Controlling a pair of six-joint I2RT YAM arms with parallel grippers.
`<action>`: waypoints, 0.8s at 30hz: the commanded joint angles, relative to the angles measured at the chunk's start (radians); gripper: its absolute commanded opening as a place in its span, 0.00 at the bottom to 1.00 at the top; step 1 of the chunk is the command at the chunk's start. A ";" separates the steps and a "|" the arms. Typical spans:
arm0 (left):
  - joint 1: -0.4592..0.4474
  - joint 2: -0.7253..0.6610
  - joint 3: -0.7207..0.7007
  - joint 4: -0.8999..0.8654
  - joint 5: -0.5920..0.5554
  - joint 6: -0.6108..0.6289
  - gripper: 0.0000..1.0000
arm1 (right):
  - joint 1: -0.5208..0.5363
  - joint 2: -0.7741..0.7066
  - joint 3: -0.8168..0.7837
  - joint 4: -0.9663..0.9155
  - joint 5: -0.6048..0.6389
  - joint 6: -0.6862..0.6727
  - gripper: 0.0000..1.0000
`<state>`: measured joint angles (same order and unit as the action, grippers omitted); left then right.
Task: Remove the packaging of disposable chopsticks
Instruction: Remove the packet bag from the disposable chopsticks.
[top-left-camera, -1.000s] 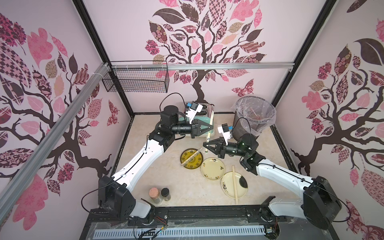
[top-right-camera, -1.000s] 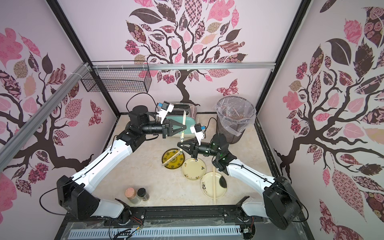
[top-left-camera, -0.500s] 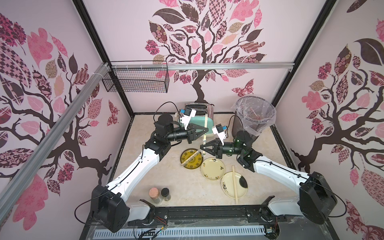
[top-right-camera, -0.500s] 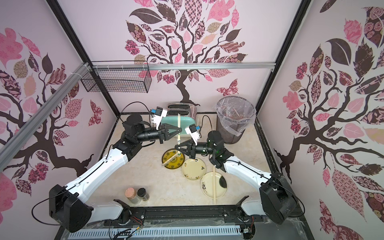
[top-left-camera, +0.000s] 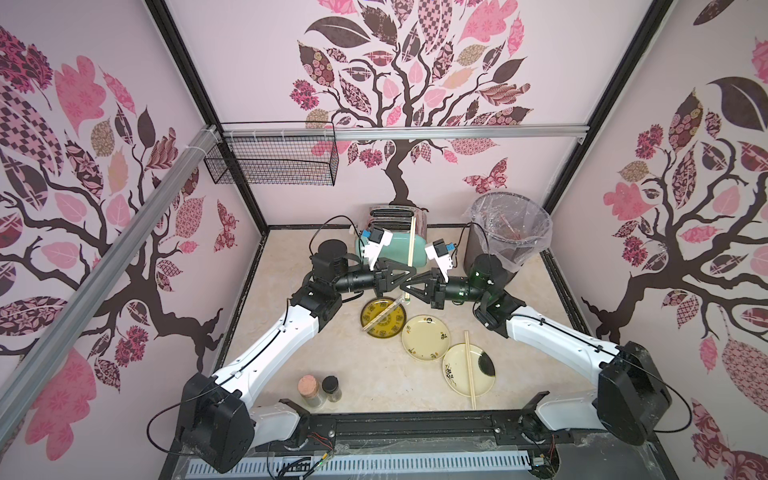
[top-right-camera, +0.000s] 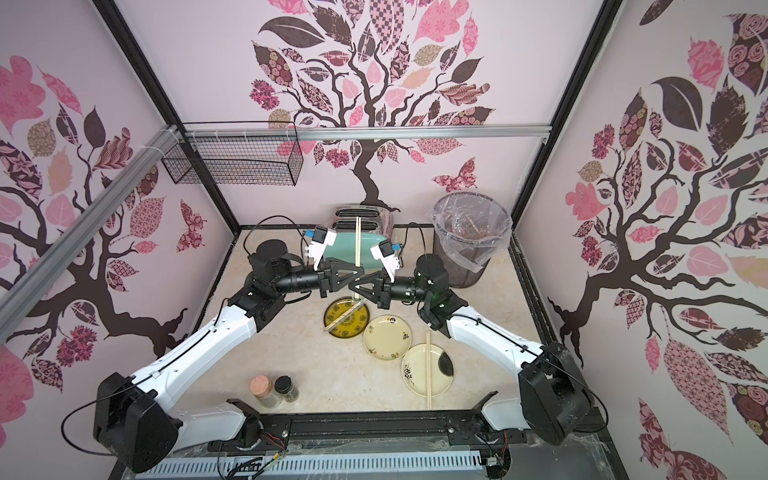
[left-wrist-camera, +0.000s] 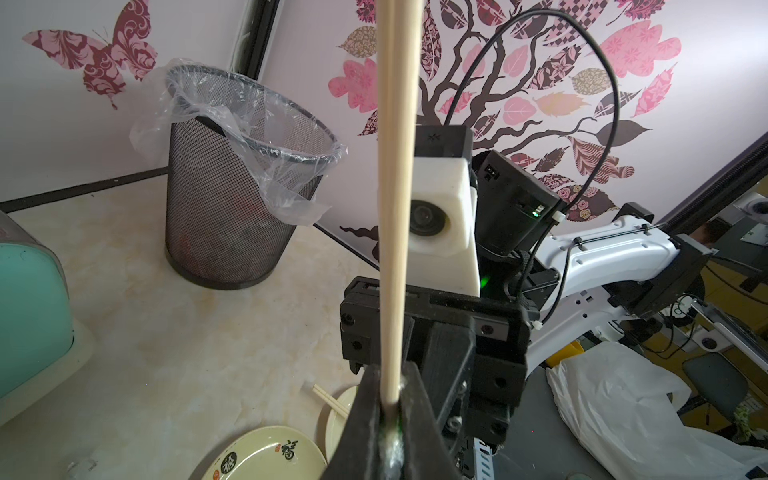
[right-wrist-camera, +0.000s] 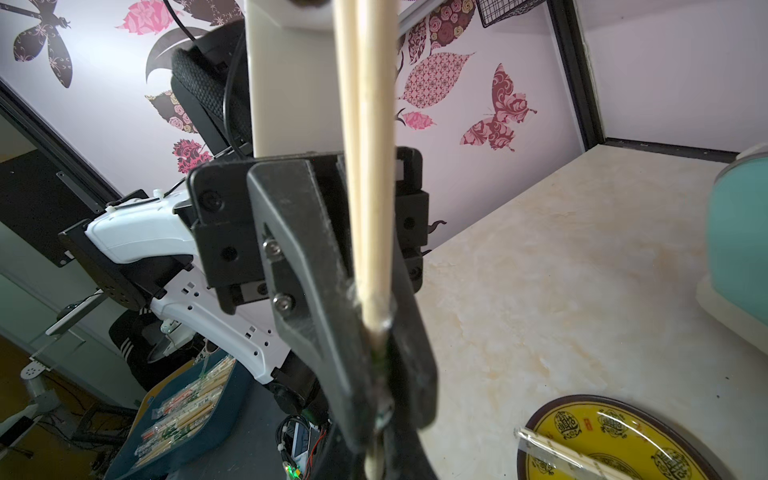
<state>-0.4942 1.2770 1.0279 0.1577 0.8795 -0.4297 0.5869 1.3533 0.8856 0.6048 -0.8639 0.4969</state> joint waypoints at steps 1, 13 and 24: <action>-0.029 -0.001 -0.059 -0.137 0.088 -0.010 0.12 | -0.033 -0.035 0.080 0.159 0.088 -0.001 0.00; 0.023 -0.014 0.166 -0.211 0.044 -0.001 0.49 | -0.010 -0.077 -0.048 0.114 0.055 -0.024 0.00; 0.048 0.093 0.336 -0.230 0.144 0.011 0.55 | 0.016 -0.112 -0.099 0.070 0.056 -0.043 0.00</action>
<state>-0.4397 1.3571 1.3285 -0.0479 0.9722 -0.4419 0.5991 1.2613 0.7784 0.6693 -0.8146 0.4690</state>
